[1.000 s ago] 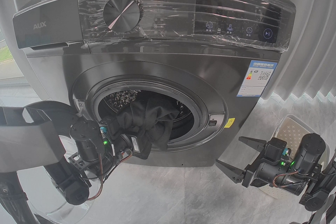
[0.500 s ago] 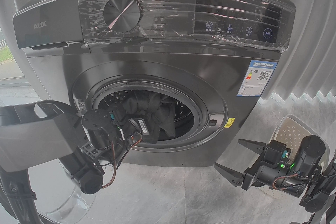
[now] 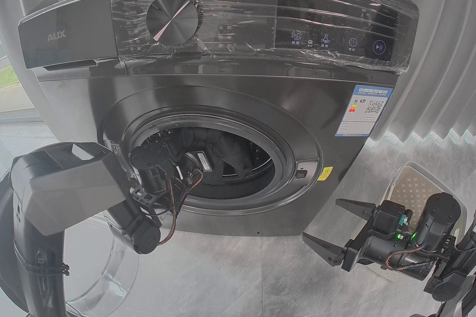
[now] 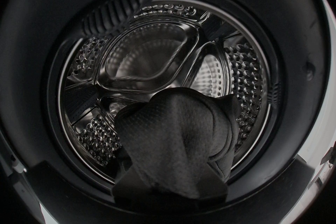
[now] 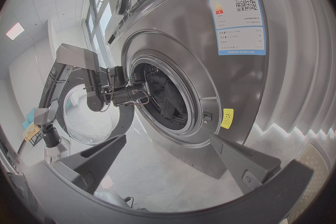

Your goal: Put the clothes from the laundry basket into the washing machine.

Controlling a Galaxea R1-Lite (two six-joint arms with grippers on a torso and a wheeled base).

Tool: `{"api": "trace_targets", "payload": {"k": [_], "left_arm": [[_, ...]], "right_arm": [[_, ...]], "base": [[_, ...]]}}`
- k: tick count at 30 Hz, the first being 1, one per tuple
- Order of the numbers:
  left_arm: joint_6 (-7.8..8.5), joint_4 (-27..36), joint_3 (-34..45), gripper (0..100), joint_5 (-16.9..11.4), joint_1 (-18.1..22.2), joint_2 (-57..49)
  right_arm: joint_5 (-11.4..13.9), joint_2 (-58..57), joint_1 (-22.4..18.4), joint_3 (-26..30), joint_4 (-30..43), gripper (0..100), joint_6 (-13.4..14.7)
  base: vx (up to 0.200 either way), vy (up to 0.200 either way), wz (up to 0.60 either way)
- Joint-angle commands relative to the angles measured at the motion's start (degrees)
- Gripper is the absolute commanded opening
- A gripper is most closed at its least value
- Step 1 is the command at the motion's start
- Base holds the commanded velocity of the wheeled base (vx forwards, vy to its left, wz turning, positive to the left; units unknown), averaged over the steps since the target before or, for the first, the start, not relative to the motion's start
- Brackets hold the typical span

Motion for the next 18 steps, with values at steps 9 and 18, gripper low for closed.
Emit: {"api": "trace_targets", "payload": {"k": [9, 18], "left_arm": [[-0.01, 5.7, -11.7, 0, 0.0, 1.9, 4.9], [-0.36, 14.1, -23.7, 0, -0.1, 3.0, 7.4]], "right_arm": [[0.0, 0.4, 0.4, 0.4, 0.0, 100, 0.0], [0.0, 0.4, 0.9, 0.4, 0.0, 100, 0.0]], "base": [[0.0, 0.0, 0.0], [0.0, 0.0, 0.0]]}}
